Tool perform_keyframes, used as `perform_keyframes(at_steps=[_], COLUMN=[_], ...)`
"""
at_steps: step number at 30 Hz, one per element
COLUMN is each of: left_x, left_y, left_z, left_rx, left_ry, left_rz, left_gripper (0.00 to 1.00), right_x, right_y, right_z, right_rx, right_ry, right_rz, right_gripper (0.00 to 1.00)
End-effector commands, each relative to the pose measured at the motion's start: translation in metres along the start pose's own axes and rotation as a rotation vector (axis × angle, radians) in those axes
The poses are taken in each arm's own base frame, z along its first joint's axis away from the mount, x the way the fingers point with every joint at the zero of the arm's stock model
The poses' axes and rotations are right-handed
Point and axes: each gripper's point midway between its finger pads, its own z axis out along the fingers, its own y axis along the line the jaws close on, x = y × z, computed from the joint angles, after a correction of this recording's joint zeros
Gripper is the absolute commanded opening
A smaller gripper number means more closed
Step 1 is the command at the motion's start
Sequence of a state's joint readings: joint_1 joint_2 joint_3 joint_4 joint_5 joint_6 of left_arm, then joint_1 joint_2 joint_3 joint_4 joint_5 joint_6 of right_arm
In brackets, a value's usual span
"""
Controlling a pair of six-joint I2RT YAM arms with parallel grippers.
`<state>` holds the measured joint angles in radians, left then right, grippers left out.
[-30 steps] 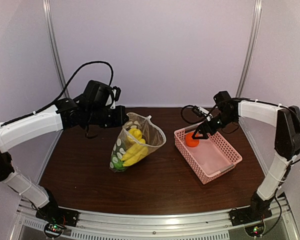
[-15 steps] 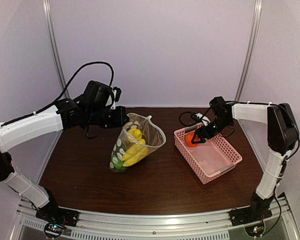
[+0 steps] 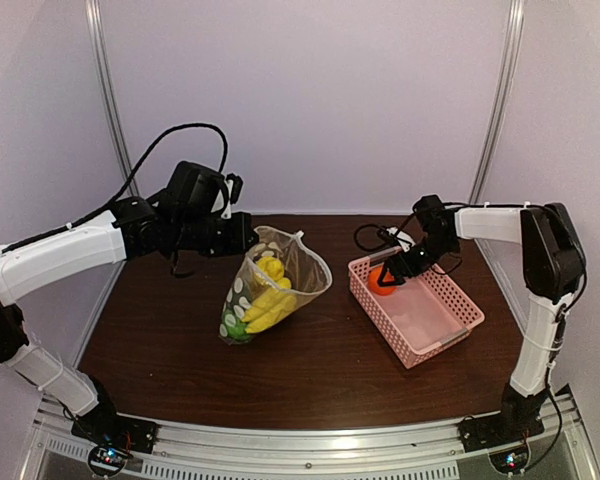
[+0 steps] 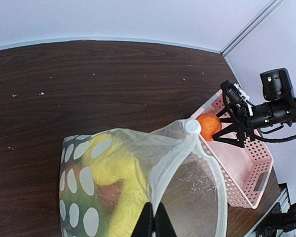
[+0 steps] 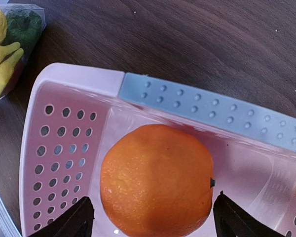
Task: Place the food in the zip-top bag and seal the zipper
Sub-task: Pick up the fake fruit from the bin.
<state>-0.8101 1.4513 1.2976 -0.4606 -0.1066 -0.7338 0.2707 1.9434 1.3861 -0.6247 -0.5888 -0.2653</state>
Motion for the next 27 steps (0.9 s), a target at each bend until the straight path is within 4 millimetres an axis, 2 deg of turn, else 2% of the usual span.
perform_keyframes(at_steps=[1,7,15,20,27], left_x=[-0.004,-0.004,-0.004,-0.004,0.0], left_y=[-0.001,0.0,-0.002,-0.003,-0.002], left_z=[0.005,0.005,0.007,0.008,0.011], left_rx=[0.017,0.014,0.019,0.023,0.026], left_ry=[-0.02,-0.02,-0.014,-0.012,-0.003], left_rz=[-0.009,-0.006,-0.005,-0.004,-0.006], left_gripper=[0.0,0.0,0.0,0.0,0.0], right_x=[-0.011,-0.009,-0.011,-0.01,-0.02], right_y=[-0.012,-0.016,-0.013,-0.006,0.019], right_z=[0.003,0.009,0.003,-0.017,-0.057], right_rx=[0.039,0.048,0.05,0.072,0.063], right_ry=[-0.023,-0.017,-0.031,-0.04,-0.123], right_rz=[0.011,0.017,0.012,-0.023,-0.081], right_gripper=[0.85,0.83,0.71,0.68,0.65])
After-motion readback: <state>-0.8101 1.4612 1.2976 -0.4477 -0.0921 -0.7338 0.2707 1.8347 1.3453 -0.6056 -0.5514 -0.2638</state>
